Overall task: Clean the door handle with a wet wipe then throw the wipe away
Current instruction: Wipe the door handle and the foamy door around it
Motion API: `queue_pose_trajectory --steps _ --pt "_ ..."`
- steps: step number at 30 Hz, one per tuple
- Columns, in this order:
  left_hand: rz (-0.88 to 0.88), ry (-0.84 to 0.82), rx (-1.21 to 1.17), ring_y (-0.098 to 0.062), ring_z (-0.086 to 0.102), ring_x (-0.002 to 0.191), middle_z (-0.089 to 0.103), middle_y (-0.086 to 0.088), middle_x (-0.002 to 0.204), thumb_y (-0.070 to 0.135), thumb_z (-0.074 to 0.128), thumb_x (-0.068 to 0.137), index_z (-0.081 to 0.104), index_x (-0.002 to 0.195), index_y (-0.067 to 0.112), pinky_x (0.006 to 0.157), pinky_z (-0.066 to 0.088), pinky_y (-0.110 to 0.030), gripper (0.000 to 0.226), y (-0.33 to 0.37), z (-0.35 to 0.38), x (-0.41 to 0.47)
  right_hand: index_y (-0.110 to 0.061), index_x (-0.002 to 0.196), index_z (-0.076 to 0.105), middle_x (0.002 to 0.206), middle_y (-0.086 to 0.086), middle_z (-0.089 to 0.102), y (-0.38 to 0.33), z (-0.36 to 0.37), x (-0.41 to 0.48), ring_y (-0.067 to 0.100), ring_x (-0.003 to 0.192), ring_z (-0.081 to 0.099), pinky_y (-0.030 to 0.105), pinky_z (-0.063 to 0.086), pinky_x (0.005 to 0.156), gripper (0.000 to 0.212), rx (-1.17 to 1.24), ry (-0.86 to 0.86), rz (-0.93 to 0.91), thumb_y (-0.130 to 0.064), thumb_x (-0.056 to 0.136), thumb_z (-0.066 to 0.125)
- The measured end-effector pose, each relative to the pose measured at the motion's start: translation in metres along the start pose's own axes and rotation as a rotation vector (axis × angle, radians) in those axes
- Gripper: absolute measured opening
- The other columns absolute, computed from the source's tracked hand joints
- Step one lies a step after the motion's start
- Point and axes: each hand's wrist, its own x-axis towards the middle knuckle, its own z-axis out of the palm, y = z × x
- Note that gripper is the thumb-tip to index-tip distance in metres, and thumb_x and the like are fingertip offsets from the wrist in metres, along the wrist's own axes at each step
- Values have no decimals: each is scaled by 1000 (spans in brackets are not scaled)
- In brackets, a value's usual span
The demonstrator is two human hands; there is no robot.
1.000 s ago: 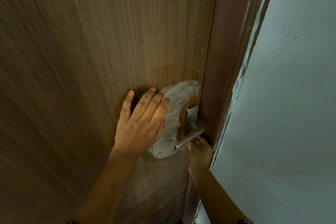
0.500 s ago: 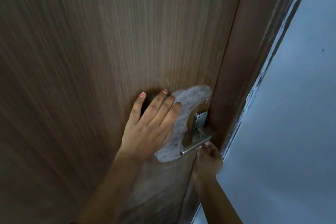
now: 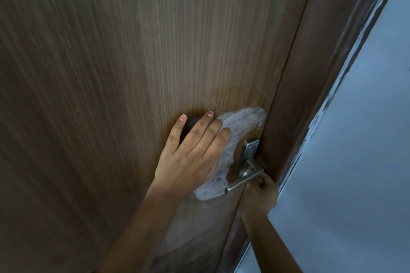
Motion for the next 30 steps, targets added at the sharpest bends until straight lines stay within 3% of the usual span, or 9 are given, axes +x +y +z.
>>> queue_pose_trajectory --steps 3,6,9,14,17,19,23,26,30 --pt "-1 -1 5 -19 49 125 67 1 121 27 50 96 57 118 18 116 19 -47 25 0 0 0 -13 84 70 66 -10 69 5 -2 -5 -2 65 64 0 43 51 15 65 -86 27 -5 88 58" --pt "-7 -2 2 -19 48 126 66 0 122 27 50 95 57 118 18 116 19 -47 25 0 0 0 -11 101 59 79 -1 69 8 -6 -3 9 71 67 16 52 60 16 151 -149 81 -2 88 54" --pt "-4 -8 -6 -19 49 125 67 0 121 27 50 95 57 118 19 115 20 -47 25 1 -1 0 -19 92 55 88 5 68 6 -1 2 4 66 68 11 52 53 19 315 -20 171 -1 86 54" --pt "3 -17 -16 -19 48 126 66 0 122 27 49 96 56 119 18 116 20 -47 25 1 0 0 -26 88 58 98 5 68 3 -1 8 23 93 67 23 58 66 29 479 -109 294 0 91 45" --pt "10 -28 -6 -19 47 127 66 0 123 27 48 96 56 120 18 116 18 -47 26 2 2 -1 -27 92 63 100 -27 60 -1 -7 6 -7 96 55 17 46 89 33 439 -381 327 3 87 52" --pt "9 -30 6 -19 47 127 65 0 123 27 48 96 56 120 18 117 17 -47 26 2 2 -1 -12 102 67 101 -39 56 -4 -12 5 -16 95 51 10 44 84 25 359 -423 272 2 88 51" --pt "11 -28 -4 -20 47 127 65 -1 123 27 46 97 55 120 17 116 18 -47 27 1 2 -1 -18 114 63 122 -1 58 -13 -15 0 5 96 58 19 49 72 31 438 -246 324 0 94 46" --pt "9 -20 -15 -20 48 126 66 -1 122 27 47 97 56 119 17 115 20 -47 26 0 2 -1 -33 108 67 119 -8 53 -19 -23 -10 -15 99 48 6 41 87 36 312 -302 272 -8 95 45" --pt "16 -35 -8 -20 47 127 65 -2 125 27 49 95 55 121 17 116 18 -48 29 0 3 -2 -8 120 58 117 1 58 -21 -46 -10 1 97 59 3 47 69 28 137 -192 -98 -5 93 49"
